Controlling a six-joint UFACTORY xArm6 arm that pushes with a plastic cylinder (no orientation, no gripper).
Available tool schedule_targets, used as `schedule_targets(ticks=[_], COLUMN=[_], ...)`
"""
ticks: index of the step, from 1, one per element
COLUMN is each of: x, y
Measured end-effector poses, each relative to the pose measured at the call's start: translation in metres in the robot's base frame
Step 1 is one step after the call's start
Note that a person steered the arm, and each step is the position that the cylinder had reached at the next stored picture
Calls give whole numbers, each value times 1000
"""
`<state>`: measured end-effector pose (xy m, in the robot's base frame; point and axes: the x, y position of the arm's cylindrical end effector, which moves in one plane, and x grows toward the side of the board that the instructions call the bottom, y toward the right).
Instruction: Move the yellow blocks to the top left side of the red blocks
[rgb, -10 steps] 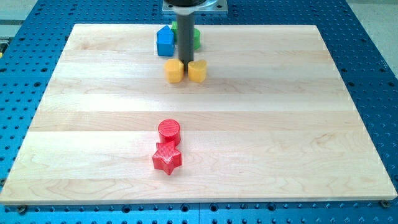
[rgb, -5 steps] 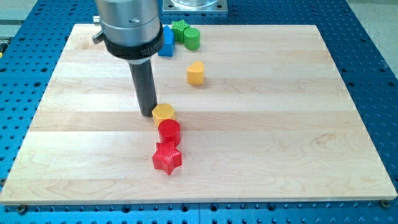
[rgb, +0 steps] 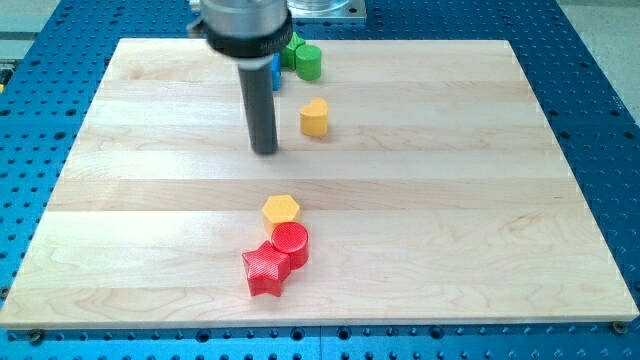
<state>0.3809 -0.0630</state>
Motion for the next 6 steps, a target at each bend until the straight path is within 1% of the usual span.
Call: schedule_targets(ticks=[1, 2, 3, 4, 5, 6], x=[-28, -30, -9, 49, 73, 72], y=[24, 77, 103, 102, 97, 139])
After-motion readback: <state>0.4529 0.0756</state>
